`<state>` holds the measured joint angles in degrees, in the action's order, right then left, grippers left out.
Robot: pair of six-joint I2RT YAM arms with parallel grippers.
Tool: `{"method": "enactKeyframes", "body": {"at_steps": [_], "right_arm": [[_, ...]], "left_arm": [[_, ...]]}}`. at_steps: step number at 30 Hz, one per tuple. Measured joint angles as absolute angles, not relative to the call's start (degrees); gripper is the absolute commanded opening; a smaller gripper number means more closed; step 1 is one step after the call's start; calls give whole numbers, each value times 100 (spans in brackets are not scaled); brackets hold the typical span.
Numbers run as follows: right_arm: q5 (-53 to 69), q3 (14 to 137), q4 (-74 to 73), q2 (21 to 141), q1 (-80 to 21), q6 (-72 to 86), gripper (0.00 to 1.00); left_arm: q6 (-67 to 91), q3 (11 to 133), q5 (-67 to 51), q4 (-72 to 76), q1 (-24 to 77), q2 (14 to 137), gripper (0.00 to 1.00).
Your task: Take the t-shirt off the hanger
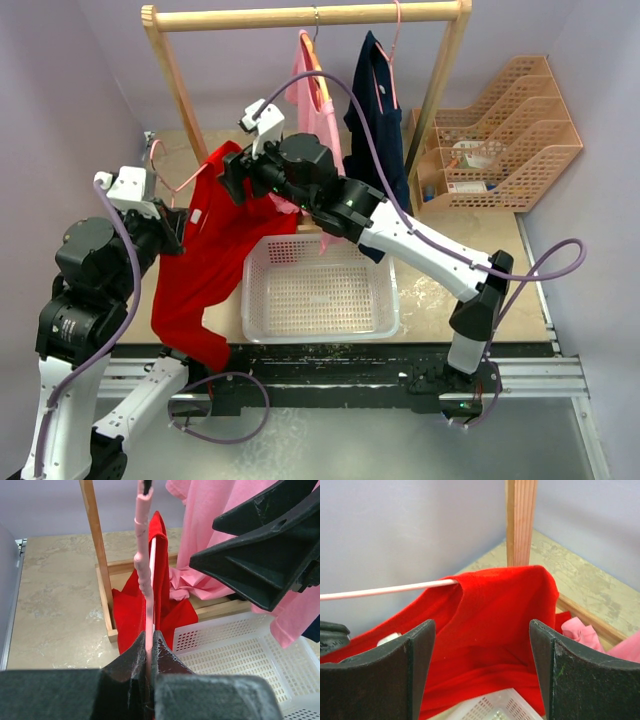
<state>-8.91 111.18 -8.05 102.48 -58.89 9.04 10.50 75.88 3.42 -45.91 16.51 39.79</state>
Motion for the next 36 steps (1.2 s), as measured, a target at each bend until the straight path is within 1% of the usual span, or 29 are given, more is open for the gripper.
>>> {"method": "enactKeyframes", "body": {"at_steps": [12,18,20,22,29,31,34,35,36], "right_arm": [[-1059,11131,-423,10744,-5953,1074,78],[-1245,11159,-405,10860,-5953,1094,79],[-1282,11260,-421,10895,-5953,1096,78],[-1350,11367,-403,10936,-5953,1096,73],[-1599,11371,-375,10949,-5953,1081,52],[-1649,11371,-355,10949,-5953,1055,37],[-1730,11371,-355,10949,-5953,1009,33],[-1745,11371,-353,10949,-5953,1009,29],[-1752,11360,-346,10949,-5957,1011,21]], "left_arm": [[1155,7583,198,-4429,1651,3983,0],[1214,7583,27,-4418,1651,3957,0],[1253,7583,-30,-4416,1651,3933,0],[1291,7583,-128,-4399,1651,3911,0],[1299,7583,-307,-4383,1651,3903,0],[1299,7583,-325,-4383,1651,3898,0],[1299,7583,-296,-4392,1651,3881,0],[1299,7583,-272,-4397,1651,3872,0],[1299,7583,-255,-4397,1651,3865,0]]}}
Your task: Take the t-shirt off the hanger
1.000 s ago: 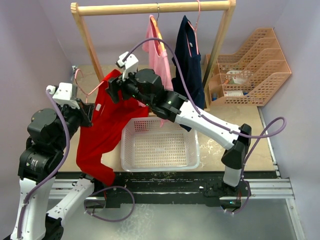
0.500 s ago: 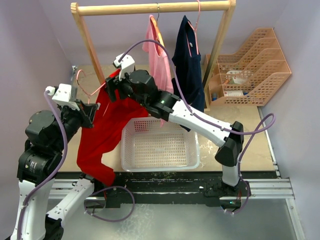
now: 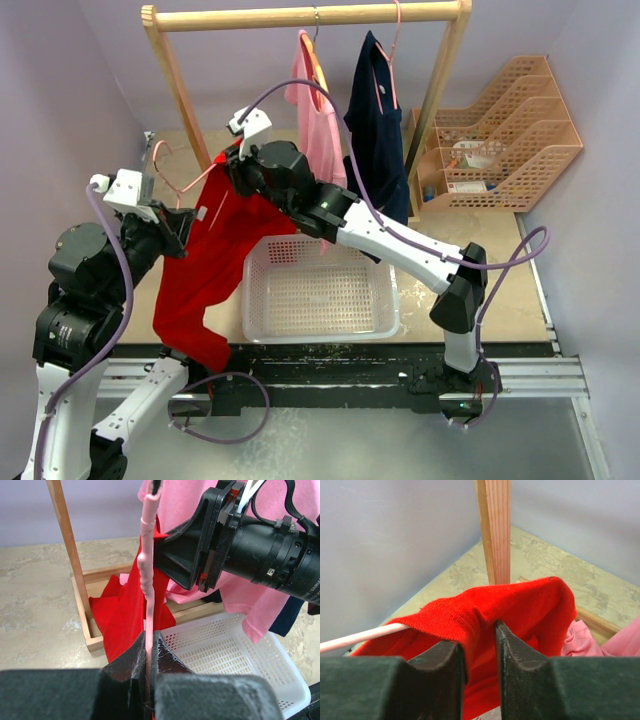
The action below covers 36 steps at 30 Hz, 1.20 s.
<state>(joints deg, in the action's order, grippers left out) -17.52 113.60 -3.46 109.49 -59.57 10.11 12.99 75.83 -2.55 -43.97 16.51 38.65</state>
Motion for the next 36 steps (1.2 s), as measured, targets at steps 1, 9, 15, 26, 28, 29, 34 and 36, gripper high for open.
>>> {"method": "enactKeyframes", "body": {"at_steps": [1,9,15,26,28,29,34,36], "right_arm": [[-1756,11336,-331,10943,-5957,996,13],[-2318,11131,-292,10899,-5966,891,0],[-2611,11142,-421,10722,-5616,829,0],[-2161,12103,-840,10742,-4735,989,1],[-2158,12241,-937,10829,-4659,989,1],[-2163,12287,-978,10873,-4650,987,2],[-2265,12302,-1116,10967,-4641,958,2],[-2265,12311,-1160,10975,-4628,965,2]], "left_arm": [[1299,7583,-233,-4397,1651,3861,0],[1291,7583,-169,-4477,1651,3861,0],[1245,7583,-108,-4639,1651,3861,0],[1155,7583,-705,-4611,1656,3837,0],[1140,7583,-797,-4563,1656,3804,0],[1140,7583,-814,-4565,1656,3798,0],[1140,7583,-880,-4650,1653,3787,0],[1144,7537,-882,-4617,1651,3765,0]]}}
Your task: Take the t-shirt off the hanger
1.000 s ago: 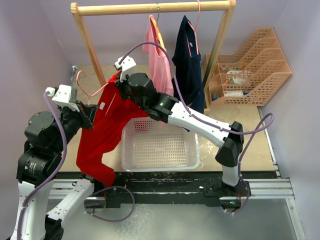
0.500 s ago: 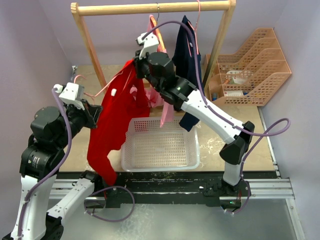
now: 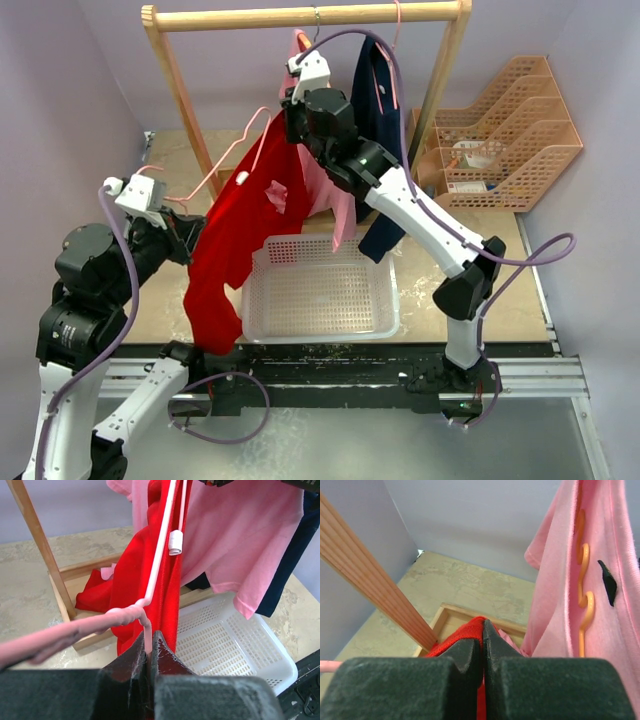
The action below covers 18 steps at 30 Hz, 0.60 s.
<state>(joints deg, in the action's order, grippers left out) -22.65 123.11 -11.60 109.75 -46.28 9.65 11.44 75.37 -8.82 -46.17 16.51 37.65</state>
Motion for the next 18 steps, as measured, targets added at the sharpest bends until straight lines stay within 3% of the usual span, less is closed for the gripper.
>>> {"method": "enactKeyframes", "body": {"at_steps": [8,18], "right_arm": [[-1553,11410,-1026,10595,-4539,1229,0],[-1017,10685,-725,10191,-5341,1031,0]], "left_arm": [[1444,6847,-674,-3929,1651,3406,0],[1632,6702,357,-2596,1651,3804,0]]}}
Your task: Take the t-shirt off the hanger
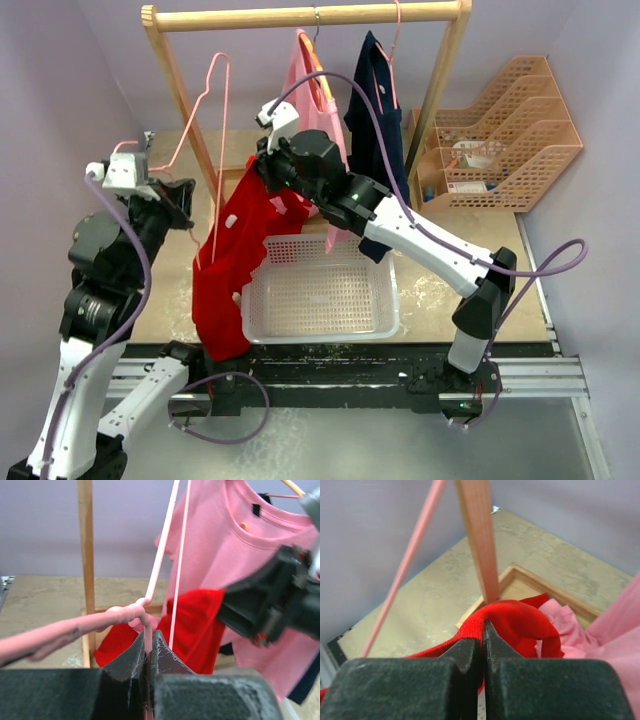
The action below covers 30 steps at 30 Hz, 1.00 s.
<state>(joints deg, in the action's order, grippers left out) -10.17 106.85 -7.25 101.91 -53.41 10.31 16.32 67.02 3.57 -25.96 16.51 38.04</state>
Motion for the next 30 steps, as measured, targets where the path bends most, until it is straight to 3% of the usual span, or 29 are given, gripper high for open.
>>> {"method": "enactKeyframes", "body": {"at_steps": [8,30], "right_arm": [[-631,10322,-419,10082,-5437,1100,0],[-342,9325,36,9894,-5647,1420,0]], "left_arm": [[1280,7518,1129,-2449,1651,5266,0],[471,11749,856,-3422,1549,8541,0]]}}
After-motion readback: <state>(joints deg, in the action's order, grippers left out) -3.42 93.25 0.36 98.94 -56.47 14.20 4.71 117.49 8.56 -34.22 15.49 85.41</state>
